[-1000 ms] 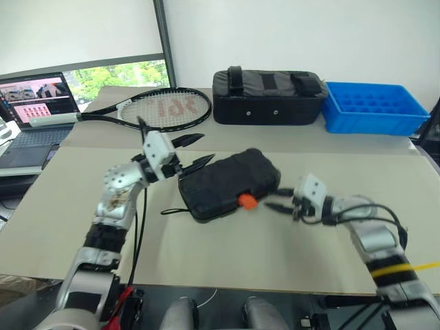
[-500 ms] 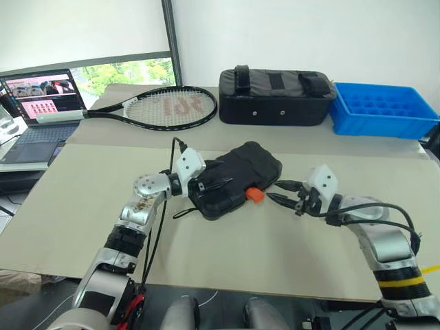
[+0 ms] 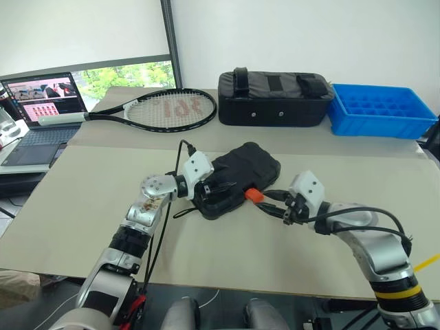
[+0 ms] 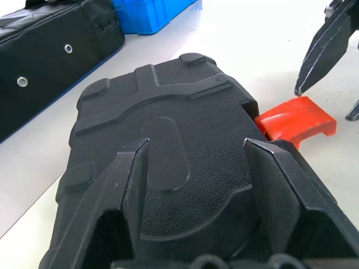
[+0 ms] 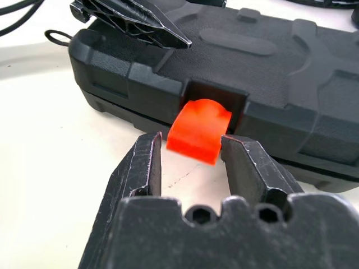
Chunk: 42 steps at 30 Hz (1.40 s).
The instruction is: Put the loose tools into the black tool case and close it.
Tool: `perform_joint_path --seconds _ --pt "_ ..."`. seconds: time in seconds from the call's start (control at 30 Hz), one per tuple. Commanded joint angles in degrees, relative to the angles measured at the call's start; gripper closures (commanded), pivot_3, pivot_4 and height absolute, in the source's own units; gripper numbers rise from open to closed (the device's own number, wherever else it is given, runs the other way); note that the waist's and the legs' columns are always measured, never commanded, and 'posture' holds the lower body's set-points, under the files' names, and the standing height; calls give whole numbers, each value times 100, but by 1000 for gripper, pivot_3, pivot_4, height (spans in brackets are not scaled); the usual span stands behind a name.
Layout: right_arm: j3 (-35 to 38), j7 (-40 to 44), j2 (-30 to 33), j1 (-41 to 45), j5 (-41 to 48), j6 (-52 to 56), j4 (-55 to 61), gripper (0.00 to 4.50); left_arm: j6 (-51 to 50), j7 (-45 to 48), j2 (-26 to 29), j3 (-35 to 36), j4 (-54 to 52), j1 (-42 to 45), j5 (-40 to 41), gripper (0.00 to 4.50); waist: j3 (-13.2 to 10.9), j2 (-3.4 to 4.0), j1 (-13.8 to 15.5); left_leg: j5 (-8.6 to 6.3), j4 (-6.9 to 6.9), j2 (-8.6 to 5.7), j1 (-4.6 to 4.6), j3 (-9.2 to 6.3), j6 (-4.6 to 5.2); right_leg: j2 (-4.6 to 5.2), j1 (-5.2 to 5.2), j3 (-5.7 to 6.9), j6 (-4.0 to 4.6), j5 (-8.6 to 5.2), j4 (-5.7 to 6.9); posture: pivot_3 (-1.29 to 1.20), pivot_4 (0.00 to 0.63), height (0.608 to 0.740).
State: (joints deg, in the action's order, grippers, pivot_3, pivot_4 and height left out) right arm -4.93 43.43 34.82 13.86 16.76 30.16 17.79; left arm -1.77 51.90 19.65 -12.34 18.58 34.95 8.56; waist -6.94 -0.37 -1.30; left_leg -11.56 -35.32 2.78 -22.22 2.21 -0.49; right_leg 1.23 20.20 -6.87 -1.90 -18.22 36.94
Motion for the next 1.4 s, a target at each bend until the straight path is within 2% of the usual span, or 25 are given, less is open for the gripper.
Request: perform_joint_path --seconds 0.03,0.33,0.5,1.0,1.2,1.4 --pt "-58 -93 -78 209 -135 -86 -103 2492 -127 -13 28 -7 204 -52 -130 1639 1 0 -3 0 0 0 0 0 0 0 0 0 0 0 0 0 150 708" --pt "-284 -105 -178 339 -409 -178 -375 2492 -117 -3 53 11 187 -82 -127 1639 3 3 -8 0 0 0 -2 0 0 0 3 0 0 0 1 0 150 708" --pt "-163 -182 -127 289 -311 323 -128 2492 -63 0 61 13 210 -124 -137 1639 2 3 -11 0 0 0 -2 0 0 0 3 0 0 0 0 0 150 708" --pt "-356 -1458 -635 191 -459 2220 1218 2492 32 70 -6 -47 357 -73 -168 1639 4 3 -37 0 1 1 -4 -3 0 0 4 1 -7 -4 0 0 150 708" --pt "-418 -1963 -1023 95 -518 2495 1298 2492 97 90 -63 -70 440 -44 -189 1639 5 2 -72 0 1 1 -3 -4 0 0 4 1 -9 -5 0 0 150 708" --pt "-507 -2103 -1159 58 -472 2564 1331 2492 159 106 -73 -69 510 -31 -201 1639 5 1 -97 0 1 0 -5 -6 0 0 4 2 -10 -6 -1 0 150 708"
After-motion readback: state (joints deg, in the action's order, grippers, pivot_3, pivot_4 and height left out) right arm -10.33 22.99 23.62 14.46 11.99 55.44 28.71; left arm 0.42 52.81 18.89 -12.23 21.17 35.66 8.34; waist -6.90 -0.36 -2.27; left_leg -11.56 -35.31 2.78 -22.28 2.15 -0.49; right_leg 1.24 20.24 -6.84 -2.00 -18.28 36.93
